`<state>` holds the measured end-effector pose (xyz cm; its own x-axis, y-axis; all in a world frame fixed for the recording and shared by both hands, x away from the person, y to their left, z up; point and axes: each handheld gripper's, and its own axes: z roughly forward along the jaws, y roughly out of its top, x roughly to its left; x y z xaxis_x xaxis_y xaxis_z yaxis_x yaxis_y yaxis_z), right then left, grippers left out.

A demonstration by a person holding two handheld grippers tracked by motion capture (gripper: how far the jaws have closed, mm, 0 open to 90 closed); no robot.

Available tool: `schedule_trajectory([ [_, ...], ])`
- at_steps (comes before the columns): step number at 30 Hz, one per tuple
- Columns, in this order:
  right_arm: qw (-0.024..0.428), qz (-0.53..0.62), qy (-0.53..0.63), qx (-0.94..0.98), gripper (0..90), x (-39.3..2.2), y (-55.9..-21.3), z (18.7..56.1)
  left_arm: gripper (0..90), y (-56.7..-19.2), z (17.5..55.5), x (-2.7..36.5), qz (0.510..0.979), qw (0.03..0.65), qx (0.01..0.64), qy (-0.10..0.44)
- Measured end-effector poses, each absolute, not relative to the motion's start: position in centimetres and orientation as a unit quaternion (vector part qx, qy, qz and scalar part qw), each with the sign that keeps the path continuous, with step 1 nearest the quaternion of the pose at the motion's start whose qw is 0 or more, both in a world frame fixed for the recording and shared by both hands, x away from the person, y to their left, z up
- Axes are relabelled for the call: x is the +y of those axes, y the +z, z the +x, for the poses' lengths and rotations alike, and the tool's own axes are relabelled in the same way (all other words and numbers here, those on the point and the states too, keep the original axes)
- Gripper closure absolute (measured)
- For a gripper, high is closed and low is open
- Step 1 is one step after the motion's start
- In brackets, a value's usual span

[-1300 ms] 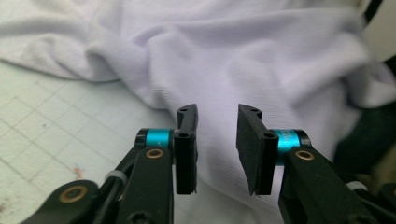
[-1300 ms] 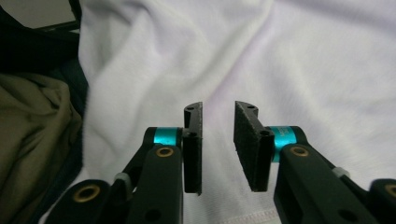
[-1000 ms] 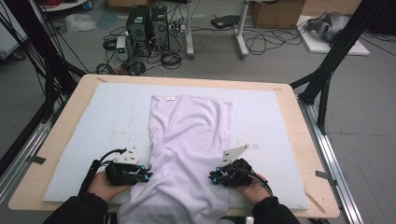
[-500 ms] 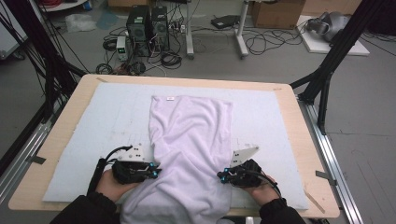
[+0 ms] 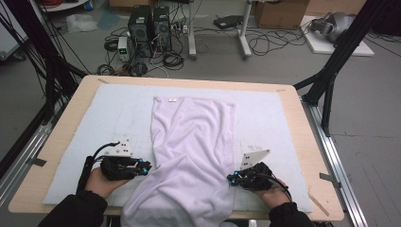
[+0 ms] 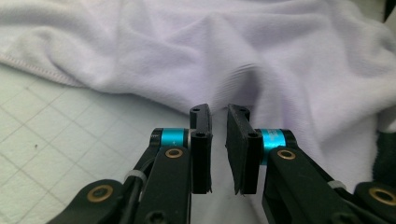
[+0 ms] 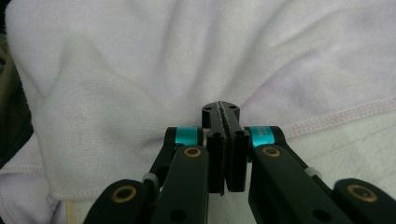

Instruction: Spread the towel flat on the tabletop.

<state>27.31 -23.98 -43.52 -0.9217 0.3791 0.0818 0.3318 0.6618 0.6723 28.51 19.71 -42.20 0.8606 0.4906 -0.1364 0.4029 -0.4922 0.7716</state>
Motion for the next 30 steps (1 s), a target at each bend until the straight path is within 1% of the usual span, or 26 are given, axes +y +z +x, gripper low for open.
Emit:
schedule_trajectory([
  [3, 0.035, 0.194, 0.37, 0.908, 89.3, -24.0, -43.4, 27.3, 79.9, -42.7, 28.9, 19.2, 0.865, 0.428, 0.257, 0.046],
  [9, 0.032, 0.196, 0.39, 0.899, 81.2, -23.3, -42.9, 27.9, 78.1, -43.3, 29.5, 16.4, 0.875, 0.423, 0.234, 0.027],
  [12, 0.026, 0.189, 0.374, 0.907, 76.7, -22.2, -43.4, 28.2, 69.1, -43.8, 29.8, 14.7, 0.882, 0.412, 0.228, 0.021],
  [14, 0.024, 0.187, 0.371, 0.909, 74.9, -21.7, -43.6, 28.3, 68.8, -44.0, 29.9, 14.1, 0.882, 0.411, 0.231, 0.023],
  [15, 0.025, 0.188, 0.373, 0.909, 74.3, -21.6, -43.6, 28.4, 69.5, -44.0, 30.0, 14.0, 0.882, 0.41, 0.232, 0.023],
  [16, 0.022, 0.189, 0.372, 0.909, 74.0, -21.4, -43.6, 28.5, 72.5, -44.0, 30.1, 14.0, 0.883, 0.408, 0.231, 0.025],
  [18, 0.02, 0.189, 0.372, 0.909, 74.4, -21.0, -43.8, 28.6, 83.3, -44.0, 30.1, 14.0, 0.885, 0.402, 0.232, 0.029],
  [19, 0.019, 0.188, 0.372, 0.909, 74.9, -20.9, -43.9, 28.7, 85.9, -43.9, 30.0, 14.0, 0.885, 0.402, 0.234, 0.03],
  [23, 0.016, 0.193, 0.377, 0.906, 75.6, -20.9, -44.0, 28.8, 87.2, -43.0, 29.7, 15.2, 0.88, 0.407, 0.239, 0.052],
  [30, 0.017, 0.196, 0.378, 0.905, 76.2, -20.9, -44.1, 28.7, 87.2, -39.9, 29.0, 20.3, 0.856, 0.435, 0.264, 0.095],
])
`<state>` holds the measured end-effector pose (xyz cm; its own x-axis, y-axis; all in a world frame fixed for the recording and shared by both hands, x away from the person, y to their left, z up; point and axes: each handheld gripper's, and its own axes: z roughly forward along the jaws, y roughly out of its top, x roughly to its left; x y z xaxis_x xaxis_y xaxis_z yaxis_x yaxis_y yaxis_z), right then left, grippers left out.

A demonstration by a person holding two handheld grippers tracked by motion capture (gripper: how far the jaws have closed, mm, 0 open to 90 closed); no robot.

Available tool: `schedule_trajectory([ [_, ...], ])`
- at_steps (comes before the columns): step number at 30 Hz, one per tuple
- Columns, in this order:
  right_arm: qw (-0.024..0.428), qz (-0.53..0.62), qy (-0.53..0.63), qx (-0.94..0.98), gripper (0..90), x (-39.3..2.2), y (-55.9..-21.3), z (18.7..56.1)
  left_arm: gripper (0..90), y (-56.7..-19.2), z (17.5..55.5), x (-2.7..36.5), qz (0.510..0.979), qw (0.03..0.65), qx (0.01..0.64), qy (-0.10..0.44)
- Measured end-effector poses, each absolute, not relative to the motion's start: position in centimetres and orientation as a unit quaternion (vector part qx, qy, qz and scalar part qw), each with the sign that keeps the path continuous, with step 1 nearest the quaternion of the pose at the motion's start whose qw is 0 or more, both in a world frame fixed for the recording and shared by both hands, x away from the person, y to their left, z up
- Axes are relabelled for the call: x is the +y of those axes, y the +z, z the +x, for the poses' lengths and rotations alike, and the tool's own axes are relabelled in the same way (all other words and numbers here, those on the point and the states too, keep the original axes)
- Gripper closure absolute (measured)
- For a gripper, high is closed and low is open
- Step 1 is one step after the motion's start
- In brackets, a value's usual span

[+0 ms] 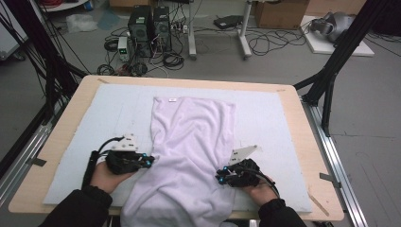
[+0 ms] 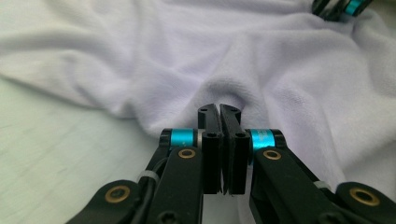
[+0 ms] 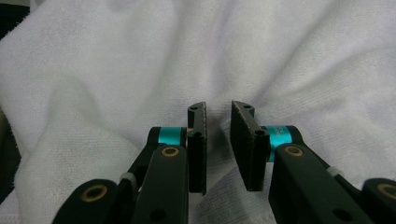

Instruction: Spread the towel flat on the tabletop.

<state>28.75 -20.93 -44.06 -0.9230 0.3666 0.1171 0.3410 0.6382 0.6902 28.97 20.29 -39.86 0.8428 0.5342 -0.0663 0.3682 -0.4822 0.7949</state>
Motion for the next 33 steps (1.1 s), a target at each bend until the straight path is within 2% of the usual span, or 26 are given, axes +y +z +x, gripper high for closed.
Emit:
schedule_trajectory([
  [3, 0.017, 0.196, 0.376, 0.905, 76.2, -20.9, -44.0, 28.7, 87.2, -39.1, 28.6, 22.4, 0.841, 0.451, 0.28, 0.105],
  [4, 0.018, 0.195, 0.376, 0.905, 76.4, -20.9, -44.1, 28.8, 84.5, -39.2, 28.6, 22.8, 0.839, 0.451, 0.286, 0.103],
  [8, 0.018, 0.194, 0.377, 0.906, 77.0, -20.9, -44.1, 28.8, 82.2, -40.8, 28.7, 23.0, 0.845, 0.437, 0.295, 0.092],
  [13, 0.015, 0.197, 0.375, 0.906, 77.5, -21.0, -44.0, 28.9, 79.4, -42.3, 29.5, 20.9, 0.858, 0.424, 0.283, 0.071],
  [18, 0.016, 0.197, 0.376, 0.905, 77.2, -21.0, -44.0, 28.8, 70.4, -43.4, 29.9, 17.3, 0.874, 0.409, 0.259, 0.049],
  [20, 0.017, 0.196, 0.378, 0.905, 77.0, -21.0, -44.1, 28.8, 69.4, -43.8, 29.9, 16.1, 0.88, 0.401, 0.251, 0.048],
  [22, 0.019, 0.196, 0.378, 0.905, 76.7, -21.0, -44.1, 28.8, 73.2, -44.1, 29.8, 15.5, 0.884, 0.395, 0.244, 0.06],
  [23, 0.018, 0.196, 0.379, 0.904, 76.6, -21.0, -44.1, 28.7, 80.1, -44.1, 29.8, 15.5, 0.884, 0.394, 0.243, 0.058],
  [26, 0.019, 0.196, 0.382, 0.903, 76.6, -21.1, -44.2, 28.7, 89.5, -44.0, 29.7, 15.7, 0.888, 0.387, 0.241, 0.058],
  [33, 0.019, 0.196, 0.382, 0.903, 76.3, -21.1, -44.2, 28.7, 89.8, -42.7, 28.9, 18.8, 0.879, 0.39, 0.259, 0.089],
])
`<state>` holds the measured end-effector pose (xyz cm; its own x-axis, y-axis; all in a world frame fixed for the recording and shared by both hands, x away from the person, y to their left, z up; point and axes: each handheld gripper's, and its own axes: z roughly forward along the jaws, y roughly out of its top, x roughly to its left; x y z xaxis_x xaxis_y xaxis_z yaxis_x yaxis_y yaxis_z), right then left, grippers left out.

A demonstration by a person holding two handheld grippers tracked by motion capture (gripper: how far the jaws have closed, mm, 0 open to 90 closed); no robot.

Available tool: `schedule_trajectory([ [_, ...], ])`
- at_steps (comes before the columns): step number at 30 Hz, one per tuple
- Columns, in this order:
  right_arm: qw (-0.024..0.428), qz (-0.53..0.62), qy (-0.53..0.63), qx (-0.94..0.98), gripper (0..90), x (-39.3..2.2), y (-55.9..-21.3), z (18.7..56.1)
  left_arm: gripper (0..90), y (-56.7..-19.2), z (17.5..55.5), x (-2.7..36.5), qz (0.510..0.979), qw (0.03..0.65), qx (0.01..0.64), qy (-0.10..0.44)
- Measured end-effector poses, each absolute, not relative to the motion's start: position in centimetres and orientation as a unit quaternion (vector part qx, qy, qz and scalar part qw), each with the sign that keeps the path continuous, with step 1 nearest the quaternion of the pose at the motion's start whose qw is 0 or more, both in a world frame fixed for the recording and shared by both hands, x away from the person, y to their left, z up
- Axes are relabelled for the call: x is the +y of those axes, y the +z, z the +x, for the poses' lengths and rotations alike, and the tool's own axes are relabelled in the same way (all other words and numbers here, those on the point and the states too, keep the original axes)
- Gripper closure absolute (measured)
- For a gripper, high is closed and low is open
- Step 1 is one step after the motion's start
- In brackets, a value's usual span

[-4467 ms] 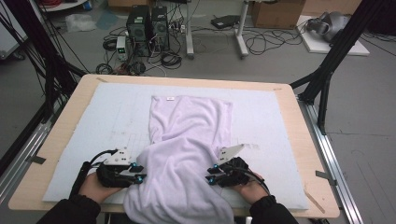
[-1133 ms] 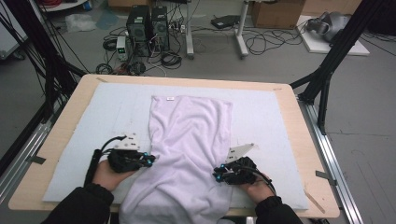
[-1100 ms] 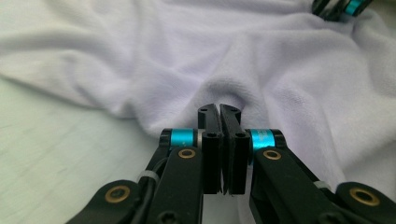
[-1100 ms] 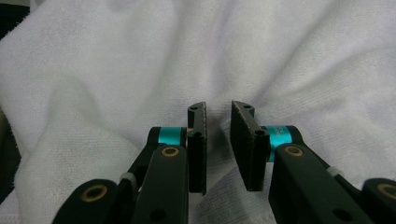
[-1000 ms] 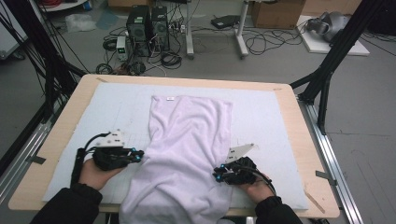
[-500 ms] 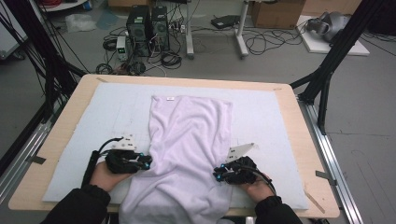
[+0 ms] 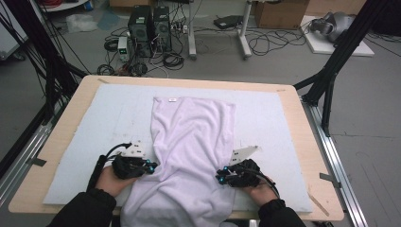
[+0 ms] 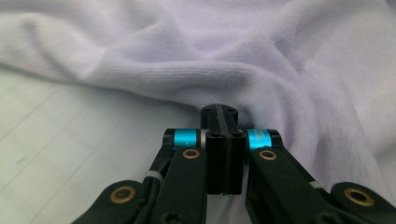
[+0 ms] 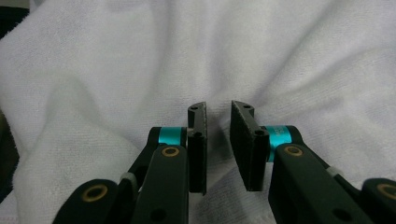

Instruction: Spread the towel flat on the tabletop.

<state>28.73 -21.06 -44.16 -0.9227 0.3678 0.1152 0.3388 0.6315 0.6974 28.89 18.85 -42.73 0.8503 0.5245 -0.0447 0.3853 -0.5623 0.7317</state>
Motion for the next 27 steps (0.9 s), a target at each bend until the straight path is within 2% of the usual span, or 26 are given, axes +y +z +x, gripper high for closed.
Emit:
schedule_trajectory([
  [5, 0.018, 0.196, 0.382, 0.903, 76.3, -21.1, -44.2, 28.7, 89.7, -41.6, 28.6, 21.9, 0.865, 0.399, 0.285, 0.109],
  [9, 0.016, 0.196, 0.38, 0.904, 74.9, -21.0, -44.1, 28.7, 89.4, -41.6, 28.6, 22.7, 0.86, 0.406, 0.292, 0.106],
  [11, 0.02, 0.196, 0.379, 0.904, 73.4, -21.0, -44.0, 28.7, 84.2, -41.9, 28.6, 22.4, 0.862, 0.404, 0.292, 0.095],
  [13, 0.028, 0.196, 0.386, 0.901, 71.1, -21.1, -43.9, 28.6, 73.4, -42.5, 28.8, 21.9, 0.866, 0.398, 0.292, 0.076],
  [17, 0.031, 0.203, 0.386, 0.9, 70.4, -21.2, -44.0, 28.9, 69.1, -43.9, 28.9, 19.8, 0.881, 0.385, 0.271, 0.05],
  [18, 0.032, 0.201, 0.383, 0.901, 70.5, -21.1, -44.0, 28.9, 67.8, -43.9, 28.7, 19.4, 0.881, 0.384, 0.27, 0.059],
  [20, 0.035, 0.198, 0.379, 0.903, 70.8, -20.8, -44.1, 28.8, 72.6, -43.8, 28.7, 19.1, 0.883, 0.377, 0.27, 0.071],
  [22, 0.035, 0.2, 0.378, 0.903, 71.1, -20.8, -44.1, 28.8, 89.4, -43.8, 28.8, 19.2, 0.884, 0.379, 0.266, 0.058],
  [27, 0.035, 0.2, 0.38, 0.902, 71.1, -20.8, -44.1, 28.8, 89.8, -43.2, 27.9, 20.1, 0.886, 0.374, 0.263, 0.079],
])
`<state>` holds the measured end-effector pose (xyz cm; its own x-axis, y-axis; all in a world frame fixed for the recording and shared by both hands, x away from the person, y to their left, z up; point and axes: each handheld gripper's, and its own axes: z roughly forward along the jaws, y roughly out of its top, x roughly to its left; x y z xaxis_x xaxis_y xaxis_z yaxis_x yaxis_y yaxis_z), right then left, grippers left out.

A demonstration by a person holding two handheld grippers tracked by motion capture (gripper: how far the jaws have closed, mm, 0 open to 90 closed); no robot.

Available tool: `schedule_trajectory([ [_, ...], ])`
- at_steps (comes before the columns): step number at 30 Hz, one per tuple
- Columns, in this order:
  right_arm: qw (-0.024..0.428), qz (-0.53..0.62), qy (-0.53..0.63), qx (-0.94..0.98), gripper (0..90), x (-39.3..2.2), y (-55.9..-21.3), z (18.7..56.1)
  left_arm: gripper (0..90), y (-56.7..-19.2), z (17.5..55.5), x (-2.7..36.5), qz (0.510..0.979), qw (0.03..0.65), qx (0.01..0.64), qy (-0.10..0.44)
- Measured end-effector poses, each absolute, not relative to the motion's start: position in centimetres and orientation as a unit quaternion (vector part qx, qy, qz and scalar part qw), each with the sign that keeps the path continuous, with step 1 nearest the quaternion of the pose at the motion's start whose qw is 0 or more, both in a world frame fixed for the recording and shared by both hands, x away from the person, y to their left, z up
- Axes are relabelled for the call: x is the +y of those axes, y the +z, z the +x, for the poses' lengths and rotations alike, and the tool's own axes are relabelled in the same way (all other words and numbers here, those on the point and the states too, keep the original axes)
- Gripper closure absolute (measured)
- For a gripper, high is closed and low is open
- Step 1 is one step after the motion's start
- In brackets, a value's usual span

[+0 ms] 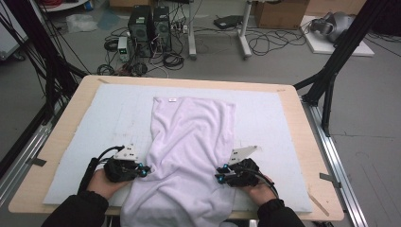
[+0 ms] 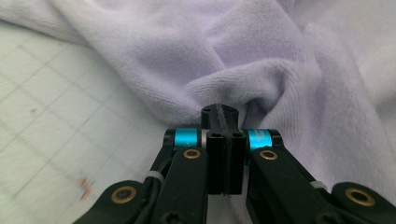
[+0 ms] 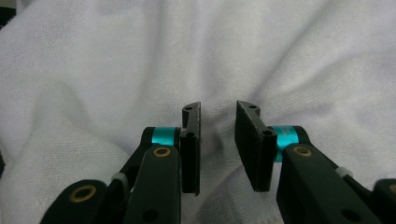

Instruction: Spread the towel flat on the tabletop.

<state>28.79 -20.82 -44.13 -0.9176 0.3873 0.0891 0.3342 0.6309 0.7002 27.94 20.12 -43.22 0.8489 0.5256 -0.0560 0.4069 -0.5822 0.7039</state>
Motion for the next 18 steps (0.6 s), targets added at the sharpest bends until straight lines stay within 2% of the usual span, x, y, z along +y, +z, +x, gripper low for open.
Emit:
schedule_trajectory([
  [9, 0.033, 0.2, 0.381, 0.902, 71.2, -20.8, -44.1, 28.9, 88.7, -41.6, 26.0, 24.2, 0.869, 0.394, 0.284, 0.093],
  [18, 0.034, 0.2, 0.381, 0.902, 70.8, -20.8, -44.1, 28.9, 69.8, -43.7, 26.1, 21.5, 0.889, 0.384, 0.246, 0.041],
])
